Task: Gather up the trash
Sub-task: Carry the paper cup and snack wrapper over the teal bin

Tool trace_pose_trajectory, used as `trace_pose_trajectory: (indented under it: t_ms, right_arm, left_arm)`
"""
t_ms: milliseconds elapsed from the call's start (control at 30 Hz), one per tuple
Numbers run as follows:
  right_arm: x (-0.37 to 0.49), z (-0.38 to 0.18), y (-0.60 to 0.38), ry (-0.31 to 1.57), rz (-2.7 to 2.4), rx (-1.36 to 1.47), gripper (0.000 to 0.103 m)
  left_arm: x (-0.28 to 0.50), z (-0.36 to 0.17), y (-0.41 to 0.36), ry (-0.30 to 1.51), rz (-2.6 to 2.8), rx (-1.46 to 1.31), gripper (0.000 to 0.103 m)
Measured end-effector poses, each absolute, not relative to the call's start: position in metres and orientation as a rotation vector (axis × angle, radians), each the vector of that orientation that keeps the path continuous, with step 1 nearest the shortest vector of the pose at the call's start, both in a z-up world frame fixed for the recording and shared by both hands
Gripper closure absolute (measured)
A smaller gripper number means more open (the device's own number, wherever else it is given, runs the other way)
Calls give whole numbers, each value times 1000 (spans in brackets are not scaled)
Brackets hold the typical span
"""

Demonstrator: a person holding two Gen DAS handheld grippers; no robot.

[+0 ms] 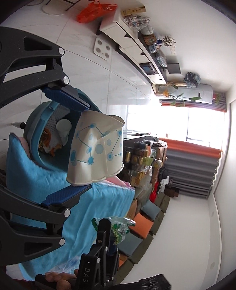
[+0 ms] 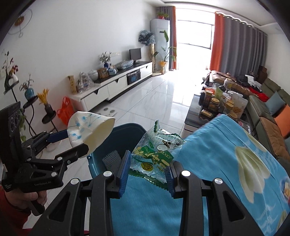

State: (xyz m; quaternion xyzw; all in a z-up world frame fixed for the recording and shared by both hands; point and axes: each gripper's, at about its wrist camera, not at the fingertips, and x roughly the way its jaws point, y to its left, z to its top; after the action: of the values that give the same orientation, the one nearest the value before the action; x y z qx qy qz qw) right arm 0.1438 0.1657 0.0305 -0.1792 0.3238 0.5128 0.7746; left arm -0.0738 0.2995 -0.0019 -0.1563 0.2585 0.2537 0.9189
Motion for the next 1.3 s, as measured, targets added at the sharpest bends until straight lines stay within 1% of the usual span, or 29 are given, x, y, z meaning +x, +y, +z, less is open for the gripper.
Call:
trace_pose_trajectory:
  t_ms: [367,667,1067,1300]
  right_arm:
    - [155,0,229,780,1158,-504,69]
    - [163,-22,260,844,1189,-548,69]
    - [176,-47,294,927,1215,-613,69]
    - [177,-64,310,983,1227,-692,67]
  left_arm:
    - [-31,-44,337,626,546,-368,24]
    - [-14,-69,361,673,547,-398,24]
    - [20,-96,374,728,511,-416,24]
    - [36,-115,381,777,499,-428,24]
